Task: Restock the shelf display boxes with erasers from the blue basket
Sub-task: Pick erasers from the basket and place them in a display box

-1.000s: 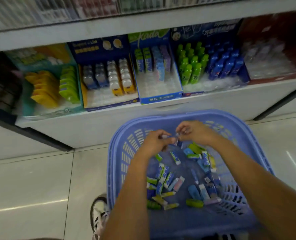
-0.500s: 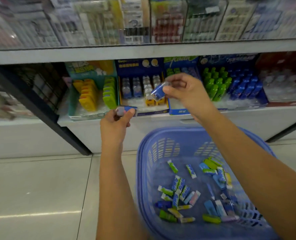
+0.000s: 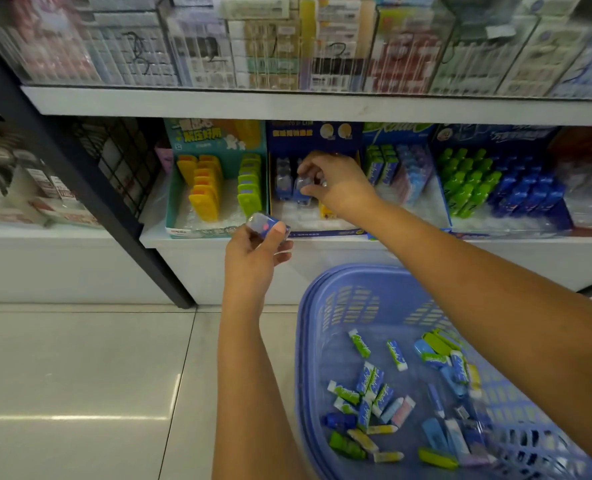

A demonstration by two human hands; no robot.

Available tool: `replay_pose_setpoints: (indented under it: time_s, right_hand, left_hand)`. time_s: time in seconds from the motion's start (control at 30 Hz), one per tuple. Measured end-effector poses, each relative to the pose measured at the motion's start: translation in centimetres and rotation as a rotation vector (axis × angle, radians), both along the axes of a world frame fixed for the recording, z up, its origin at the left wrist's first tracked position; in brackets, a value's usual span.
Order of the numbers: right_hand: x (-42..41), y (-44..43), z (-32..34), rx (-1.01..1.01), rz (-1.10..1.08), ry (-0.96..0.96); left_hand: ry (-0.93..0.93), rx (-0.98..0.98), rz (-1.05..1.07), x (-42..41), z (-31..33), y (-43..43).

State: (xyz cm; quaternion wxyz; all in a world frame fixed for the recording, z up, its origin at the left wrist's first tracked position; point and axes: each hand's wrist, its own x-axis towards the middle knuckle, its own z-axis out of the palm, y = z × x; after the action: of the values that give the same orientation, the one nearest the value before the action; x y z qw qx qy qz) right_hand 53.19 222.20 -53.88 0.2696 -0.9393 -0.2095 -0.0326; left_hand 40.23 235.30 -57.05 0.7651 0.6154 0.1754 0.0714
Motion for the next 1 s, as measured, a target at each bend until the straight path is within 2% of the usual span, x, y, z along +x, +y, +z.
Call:
replay_pose_setpoints:
  time_s: [0.17,0.37,0.6,0.63,0.7,0.77,0.83,0.87,0.93,1.0]
  right_hand:
    - [0.2,-0.3,0.4,-0.044,-0.001,0.020]
    - [0.7,0.3,1.6,-0.205,0.059,0.028]
    - [-0.4,-0.2,1.1,-0.327,0.032,-0.118]
    - [-0.6,-0.2,1.4,-0.308,0.045,-0.149]
    - [-1.9,0.1,1.9,-0.105,0.071,-0.114]
    - [-3.6,0.2,2.5,0.122,0.178,0.082]
    - [-4.8,-0.1,2.7,0.189,0.266,0.252]
    - [-4.9,-0.3,2.6,0.213,0.269,0.275]
    - [-4.3,-0.5,2.6,0.286,0.201,0.246]
    - [-3.0,-0.3,2.6,0.273,0.107,0.157]
  left_hand:
    - [0.006,0.107,0.006,0.3,-0.6,-0.2]
    - [-0.011,0.140,-0.007,0.3,-1.1,-0.4]
    - [-0.057,0.127,-0.020,0.6,-0.7,-1.0]
    - [-0.065,0.145,-0.022,0.5,-0.6,-1.1]
    - [-0.084,0.178,-0.016,0.5,-0.6,-1.4]
    - [-0.107,0.188,0.008,0.5,-0.4,-1.4]
    - [-0.125,0.210,0.031,0.7,-0.1,-1.3]
    - [-0.140,0.230,0.038,0.8,0.1,-1.4]
    - [-0.168,0.301,0.055,1.0,0.4,-1.6]
    - [-0.148,0.452,0.043,1.2,0.4,-1.8]
